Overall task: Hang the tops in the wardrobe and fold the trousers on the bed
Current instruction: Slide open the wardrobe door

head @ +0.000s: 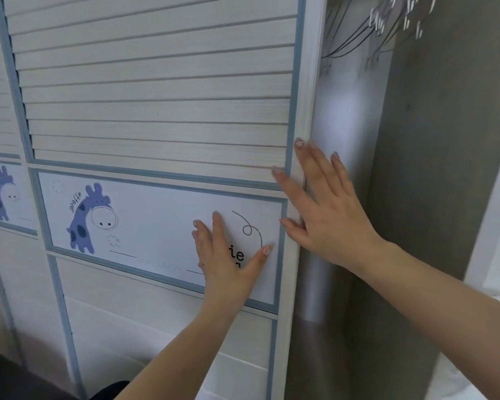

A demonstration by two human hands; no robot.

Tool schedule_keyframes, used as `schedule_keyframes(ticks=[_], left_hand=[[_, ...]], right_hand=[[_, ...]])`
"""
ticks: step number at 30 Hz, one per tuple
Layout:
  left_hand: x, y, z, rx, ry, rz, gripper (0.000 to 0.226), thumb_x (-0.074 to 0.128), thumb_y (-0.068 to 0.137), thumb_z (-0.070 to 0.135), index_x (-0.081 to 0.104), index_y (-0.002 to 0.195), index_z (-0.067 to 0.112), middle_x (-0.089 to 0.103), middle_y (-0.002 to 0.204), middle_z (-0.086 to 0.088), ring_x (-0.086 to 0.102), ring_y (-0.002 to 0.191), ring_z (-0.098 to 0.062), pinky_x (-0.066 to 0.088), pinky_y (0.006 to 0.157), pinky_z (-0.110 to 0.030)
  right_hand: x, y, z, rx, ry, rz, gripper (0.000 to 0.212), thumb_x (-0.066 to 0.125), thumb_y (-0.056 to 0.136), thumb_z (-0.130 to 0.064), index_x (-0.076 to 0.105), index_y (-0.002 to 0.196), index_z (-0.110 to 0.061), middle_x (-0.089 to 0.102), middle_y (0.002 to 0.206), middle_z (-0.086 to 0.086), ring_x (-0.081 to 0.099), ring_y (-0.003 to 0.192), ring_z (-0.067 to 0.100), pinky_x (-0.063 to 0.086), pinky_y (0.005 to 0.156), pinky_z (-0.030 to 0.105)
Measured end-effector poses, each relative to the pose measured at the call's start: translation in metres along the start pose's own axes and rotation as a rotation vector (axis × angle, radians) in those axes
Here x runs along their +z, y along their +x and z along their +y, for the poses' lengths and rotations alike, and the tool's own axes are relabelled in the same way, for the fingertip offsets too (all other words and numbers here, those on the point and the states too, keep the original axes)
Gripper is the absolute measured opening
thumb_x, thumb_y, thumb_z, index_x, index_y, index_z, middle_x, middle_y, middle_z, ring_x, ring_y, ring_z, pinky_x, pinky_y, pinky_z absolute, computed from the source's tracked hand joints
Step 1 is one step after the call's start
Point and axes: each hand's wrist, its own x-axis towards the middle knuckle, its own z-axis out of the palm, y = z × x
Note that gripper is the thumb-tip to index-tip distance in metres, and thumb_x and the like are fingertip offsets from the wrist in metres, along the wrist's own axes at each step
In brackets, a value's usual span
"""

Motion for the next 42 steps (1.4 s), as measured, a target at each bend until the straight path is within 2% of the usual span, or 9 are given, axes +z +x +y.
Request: schedule_keyframes(ticks=[4, 10, 13, 15, 18, 24, 28, 37, 42], left_hand=[[-0.019, 0.015, -0.017, -0.004, 0.012, -0.003, 0.114, 0.047, 0.055, 0.084, -0.012, 0.144, 0.045, -0.021, 0.158, 0.008, -0.019, 0.145, -0.014, 0.001, 0.114, -0.046], [-0.047, 0.031, -0.033, 0.007, 0.006, -0.027, 0.115, 0.055, 0.056, 0.077, -0.013, 0.144, 0.046, -0.021, 0.158, 0.008, -0.017, 0.146, -0.015, 0.000, 0.114, -0.038], [-0.055, 0.031, -0.037, 0.092, 0.008, -0.065, 0.110, 0.057, 0.056, 0.078, -0.017, 0.134, 0.056, -0.022, 0.158, 0.011, -0.016, 0.146, -0.011, 0.000, 0.111, -0.032], [-0.056, 0.031, -0.039, 0.121, 0.024, -0.079, 0.111, 0.058, 0.057, 0.076, -0.017, 0.135, 0.055, -0.021, 0.158, 0.010, -0.016, 0.146, -0.011, 0.001, 0.112, -0.033], [-0.058, 0.035, -0.044, 0.137, 0.099, -0.064, 0.110, 0.057, 0.060, 0.073, -0.015, 0.140, 0.048, -0.020, 0.159, 0.007, -0.017, 0.146, -0.013, -0.002, 0.111, -0.031], [-0.072, 0.050, -0.062, 0.128, 0.176, -0.018, 0.106, 0.068, 0.071, 0.061, -0.022, 0.127, 0.061, -0.019, 0.159, 0.006, -0.017, 0.146, -0.016, -0.002, 0.110, -0.030], [-0.086, 0.062, -0.084, 0.155, 0.231, 0.025, 0.105, 0.071, 0.078, 0.050, -0.021, 0.127, 0.064, -0.019, 0.159, 0.004, -0.019, 0.146, -0.017, 0.000, 0.109, -0.032], [-0.129, 0.094, -0.129, 0.114, 0.302, 0.069, 0.099, 0.068, 0.080, 0.052, -0.015, 0.133, 0.059, -0.025, 0.153, 0.018, -0.017, 0.145, -0.008, -0.002, 0.109, -0.027], [-0.152, 0.106, -0.143, 0.065, 0.307, 0.074, 0.089, 0.062, 0.083, 0.053, -0.009, 0.137, 0.052, -0.019, 0.157, 0.013, -0.016, 0.144, -0.006, 0.003, 0.114, -0.033]], right_hand=[[0.014, 0.003, -0.015, 0.299, 0.308, -0.152, 0.100, 0.055, 0.083, -0.056, -0.015, 0.147, -0.024, -0.016, 0.155, 0.001, -0.015, 0.143, 0.013, -0.003, 0.117, 0.036], [0.035, 0.029, -0.041, 0.433, 0.480, -0.270, 0.089, 0.055, 0.085, -0.056, 0.006, 0.152, -0.022, -0.001, 0.160, 0.005, -0.006, 0.146, 0.019, 0.006, 0.119, 0.041], [0.041, 0.044, -0.057, 0.461, 0.634, -0.304, 0.086, 0.059, 0.086, -0.049, 0.009, 0.151, -0.025, 0.023, 0.156, 0.001, 0.021, 0.143, 0.021, 0.025, 0.115, 0.043], [0.043, 0.052, -0.070, 0.504, 0.813, -0.330, 0.085, 0.061, 0.087, -0.042, 0.006, 0.151, -0.030, 0.039, 0.149, -0.005, 0.043, 0.131, 0.018, 0.039, 0.106, 0.040], [0.051, 0.061, -0.090, 0.543, 0.902, -0.334, 0.085, 0.059, 0.090, -0.039, 0.000, 0.150, -0.035, 0.047, 0.143, -0.005, 0.054, 0.121, 0.019, 0.046, 0.101, 0.040], [0.076, 0.083, -0.122, 0.526, 0.919, -0.267, 0.085, 0.056, 0.091, -0.041, -0.006, 0.150, -0.034, 0.044, 0.146, -0.003, 0.050, 0.126, 0.020, 0.044, 0.103, 0.038], [0.095, 0.097, -0.146, 0.487, 0.930, -0.206, 0.084, 0.053, 0.092, -0.043, -0.011, 0.146, -0.042, 0.041, 0.147, -0.005, 0.051, 0.125, 0.019, 0.045, 0.101, 0.038], [0.140, 0.136, -0.180, 0.357, 1.077, -0.155, 0.093, 0.063, 0.086, -0.040, -0.007, 0.147, -0.041, 0.041, 0.140, -0.001, 0.058, 0.107, 0.020, 0.051, 0.090, 0.041], [0.162, 0.156, -0.200, 0.295, 1.104, -0.138, 0.093, 0.064, 0.086, -0.038, -0.005, 0.147, -0.041, 0.042, 0.126, 0.000, 0.057, 0.094, 0.018, 0.051, 0.080, 0.034]])
